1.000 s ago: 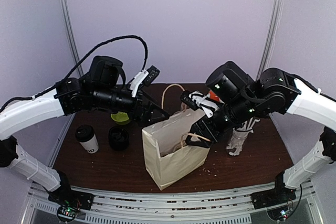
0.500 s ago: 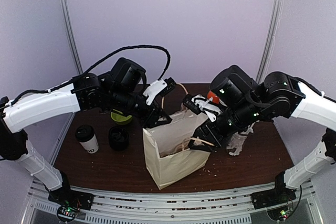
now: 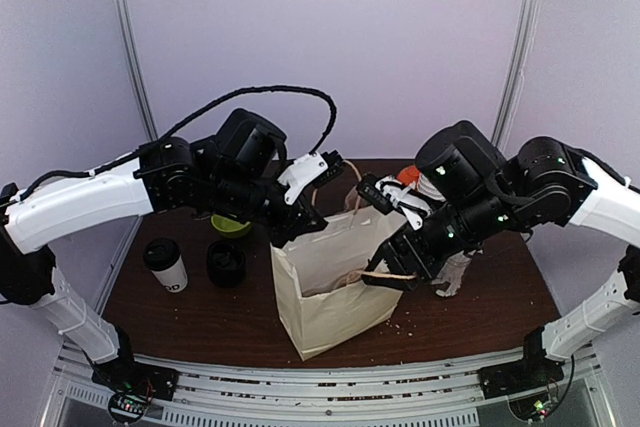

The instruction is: Pack the takeout coffee

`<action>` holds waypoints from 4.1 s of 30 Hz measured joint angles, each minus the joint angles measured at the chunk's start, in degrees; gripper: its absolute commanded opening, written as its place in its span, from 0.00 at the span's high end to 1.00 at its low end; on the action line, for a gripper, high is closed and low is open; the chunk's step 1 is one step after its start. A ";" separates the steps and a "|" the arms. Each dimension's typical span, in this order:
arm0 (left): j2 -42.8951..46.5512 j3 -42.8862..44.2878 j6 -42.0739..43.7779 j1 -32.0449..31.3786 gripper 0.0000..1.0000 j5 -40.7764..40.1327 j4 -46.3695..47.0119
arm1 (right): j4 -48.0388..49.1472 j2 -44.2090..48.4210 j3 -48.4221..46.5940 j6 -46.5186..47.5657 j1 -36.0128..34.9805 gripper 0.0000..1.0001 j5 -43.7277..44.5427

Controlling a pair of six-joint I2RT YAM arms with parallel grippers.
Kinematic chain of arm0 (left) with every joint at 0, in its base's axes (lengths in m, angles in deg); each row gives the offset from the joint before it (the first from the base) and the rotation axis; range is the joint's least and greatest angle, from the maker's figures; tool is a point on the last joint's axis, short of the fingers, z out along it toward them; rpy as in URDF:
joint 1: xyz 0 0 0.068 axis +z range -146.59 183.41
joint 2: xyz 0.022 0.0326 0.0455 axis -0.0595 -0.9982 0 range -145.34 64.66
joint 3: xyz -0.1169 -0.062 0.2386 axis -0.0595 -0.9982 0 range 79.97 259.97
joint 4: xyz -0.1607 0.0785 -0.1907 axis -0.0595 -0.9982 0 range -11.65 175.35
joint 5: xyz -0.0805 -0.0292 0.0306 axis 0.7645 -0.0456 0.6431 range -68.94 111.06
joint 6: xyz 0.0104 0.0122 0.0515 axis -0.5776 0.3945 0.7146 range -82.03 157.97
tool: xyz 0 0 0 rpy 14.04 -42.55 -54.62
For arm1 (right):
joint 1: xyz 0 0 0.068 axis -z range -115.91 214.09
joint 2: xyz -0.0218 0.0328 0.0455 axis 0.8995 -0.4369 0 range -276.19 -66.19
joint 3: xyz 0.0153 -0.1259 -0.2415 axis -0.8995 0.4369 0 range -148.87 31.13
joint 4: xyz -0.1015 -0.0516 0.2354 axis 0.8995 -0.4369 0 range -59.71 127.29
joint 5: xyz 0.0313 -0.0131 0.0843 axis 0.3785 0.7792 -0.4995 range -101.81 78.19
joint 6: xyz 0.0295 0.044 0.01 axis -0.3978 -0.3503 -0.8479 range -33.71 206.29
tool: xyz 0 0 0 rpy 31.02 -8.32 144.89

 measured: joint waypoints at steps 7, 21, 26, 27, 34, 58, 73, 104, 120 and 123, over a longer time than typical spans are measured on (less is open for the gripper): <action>1.57 0.57 1.90 -4.00 1.00 -8.85 -0.57 | 0.50 2.45 -3.37 -0.26 0.00 0.32 4.92; 6.36 -3.93 4.81 -12.90 1.00 -27.02 1.18 | 3.74 5.27 -2.34 -1.20 0.00 0.22 7.58; 8.15 -5.81 4.90 -12.90 1.00 -26.88 2.67 | 4.85 5.46 -2.38 -1.77 0.00 0.22 9.79; 8.79 -6.21 4.90 -12.90 1.00 -26.58 3.32 | 4.83 5.46 -2.38 -1.90 0.00 0.22 10.51; 11.85 -6.64 4.90 -12.90 1.00 -23.65 6.01 | 4.98 5.11 -2.36 -4.00 0.00 0.19 15.39; 13.03 -16.15 4.90 -15.17 1.00 -32.00 12.13 | 18.34 10.25 14.45 -5.97 0.00 0.26 14.69; 17.29 -23.47 2.12 -27.28 1.00 -34.69 17.20 | 20.87 14.93 31.87 -11.23 -4.68 0.29 11.82; 17.27 -22.08 -8.79 -37.05 1.00 -39.26 14.58 | 22.49 16.48 32.72 -14.80 -13.53 0.14 14.84; 13.79 -11.52 -11.67 -24.65 1.00 -34.64 9.01 | 18.64 13.99 9.05 -12.00 -12.52 0.00 19.80; 11.69 -10.99 -11.67 -23.65 1.00 -34.25 7.74 | 18.43 14.51 8.22 -11.78 -11.72 0.00 21.40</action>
